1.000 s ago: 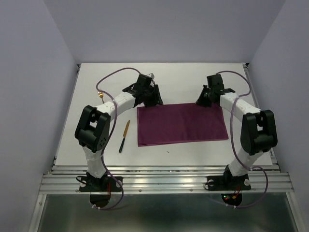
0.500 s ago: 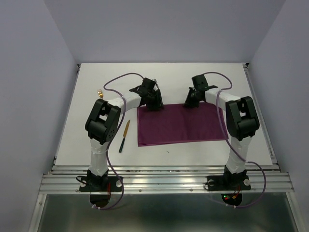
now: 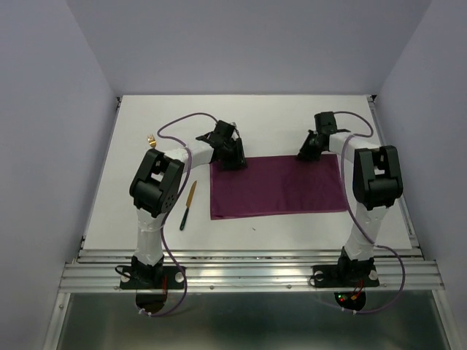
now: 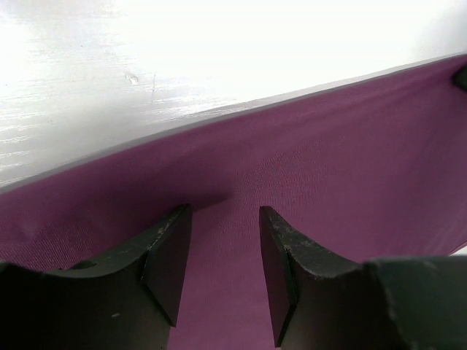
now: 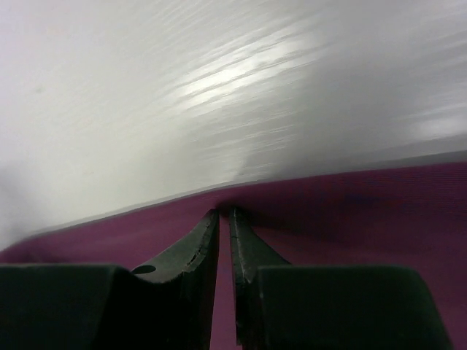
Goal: Fold the napkin into a case and place the utensils inside
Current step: Smooth out the rectangle-folded napkin at the center of the board.
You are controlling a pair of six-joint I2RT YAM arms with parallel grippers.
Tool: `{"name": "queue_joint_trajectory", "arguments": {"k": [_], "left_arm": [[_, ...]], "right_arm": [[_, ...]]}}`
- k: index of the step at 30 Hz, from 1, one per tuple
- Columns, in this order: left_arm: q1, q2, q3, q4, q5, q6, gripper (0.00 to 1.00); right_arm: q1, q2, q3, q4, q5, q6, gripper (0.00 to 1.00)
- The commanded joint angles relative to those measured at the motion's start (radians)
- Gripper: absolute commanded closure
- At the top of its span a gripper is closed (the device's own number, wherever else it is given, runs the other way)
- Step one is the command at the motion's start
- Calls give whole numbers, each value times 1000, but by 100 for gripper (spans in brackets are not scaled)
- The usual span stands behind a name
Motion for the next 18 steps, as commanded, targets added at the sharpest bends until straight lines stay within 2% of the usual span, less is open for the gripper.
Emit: {"name": "queue_joint_trajectory", "arguments": {"k": [1,8,14,18], "left_arm": [[0,-6,2,5,-12,34,47],[4,-10,17,-1,5,47,46],[7,-33,36,-33,-23,69,46],[54,-79,2,-24,-9,69,46]], "right_arm": [[-97,-73,-53,-1,35,-35,82],[-182,-139,-98,-1,145,-82,81],[-229,-136,-85,-3,166,-92,81],[-254,-124,-76,-1,173,-102,81]]}}
